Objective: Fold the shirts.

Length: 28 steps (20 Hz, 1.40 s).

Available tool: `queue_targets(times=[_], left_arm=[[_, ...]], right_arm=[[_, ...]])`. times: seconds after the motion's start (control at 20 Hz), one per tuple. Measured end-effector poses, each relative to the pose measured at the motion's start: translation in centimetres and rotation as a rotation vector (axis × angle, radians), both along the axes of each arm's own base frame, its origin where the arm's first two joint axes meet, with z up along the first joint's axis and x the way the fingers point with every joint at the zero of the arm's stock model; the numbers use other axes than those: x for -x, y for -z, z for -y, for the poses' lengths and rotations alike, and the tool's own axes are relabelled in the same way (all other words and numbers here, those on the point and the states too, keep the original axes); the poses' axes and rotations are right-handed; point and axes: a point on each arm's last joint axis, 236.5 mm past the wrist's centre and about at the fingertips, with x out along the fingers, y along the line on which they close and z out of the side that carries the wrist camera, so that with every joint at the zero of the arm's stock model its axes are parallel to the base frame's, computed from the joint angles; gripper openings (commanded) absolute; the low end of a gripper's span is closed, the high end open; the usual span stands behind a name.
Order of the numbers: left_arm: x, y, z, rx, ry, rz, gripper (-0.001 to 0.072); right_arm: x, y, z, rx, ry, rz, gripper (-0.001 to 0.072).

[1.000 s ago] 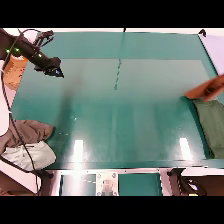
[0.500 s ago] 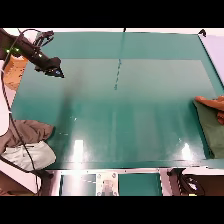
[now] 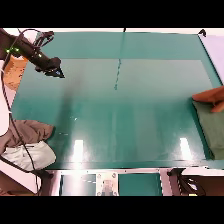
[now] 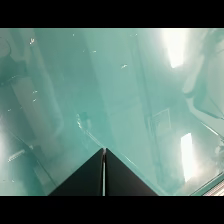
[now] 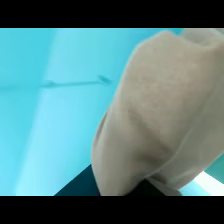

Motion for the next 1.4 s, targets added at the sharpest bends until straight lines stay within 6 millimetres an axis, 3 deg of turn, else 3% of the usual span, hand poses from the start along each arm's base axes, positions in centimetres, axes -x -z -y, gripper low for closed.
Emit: queue_targets(times=[0.15, 0.3, 0.4, 0.55, 0.75, 0.9, 1.05, 1.1, 1.2, 1.25, 1.4], left_arm=[[0.0, 0.0, 0.0, 0.0, 0.004, 0.003, 0.0022], [0.0, 0.0, 0.0, -0.001, 0.013, 0.008, 0.0022], [0.0, 0.0, 0.0, -0.001, 0.017, 0.011, 0.0022], [-0.1, 0.0, 0.0, -0.001, 0.02, 0.014, 0.0022], [-0.1, -0.1, 0.1, 0.001, 0.03, 0.019, 0.0022], [-0.1, -0.1, 0.2, 0.004, 0.037, 0.022, 0.0022], [0.0, -0.2, 0.3, 0.012, 0.039, 0.023, 0.0022], [0.0, -0.2, 0.3, 0.013, 0.04, 0.023, 0.0022], [0.0, -0.2, 0.4, 0.015, 0.04, 0.024, 0.0022], [0.0, -0.2, 0.4, 0.017, 0.041, 0.024, 0.0022], [0.0, -0.3, 0.6, 0.025, 0.043, 0.025, 0.0021]], right_arm=[[-1.1, -0.6, -0.1, -0.017, 0.033, 0.036, 0.0018], [0.3, 1.0, 0.4, -0.015, 0.069, -0.054, 0.0016], [2.8, 2.8, 0.7, -0.005, 0.102, -0.179, 0.0016], [8.3, 5.2, 1.1, 0.021, 0.173, -0.388, 0.0017], [14.3, 6.4, 0.8, 0.002, 0.238, -0.551, 0.0017], [17.1, 7.7, 0.1, -0.028, 0.221, -0.647, 0.0017], [19.8, 10.4, -0.9, -0.08, 0.198, -0.768, 0.0019], [20.7, 11.4, -1.3, -0.1, 0.19, -0.811, 0.0067], [23.2, 13.7, -2.1, -0.139, 0.181, -0.924, 0.0448], [24.3, 14.6, -2.4, -0.149, 0.173, -0.974, 0.0488], [26.2, 16.5, -2.6, -0.153, 0.12, -1.064, 0.0486]])
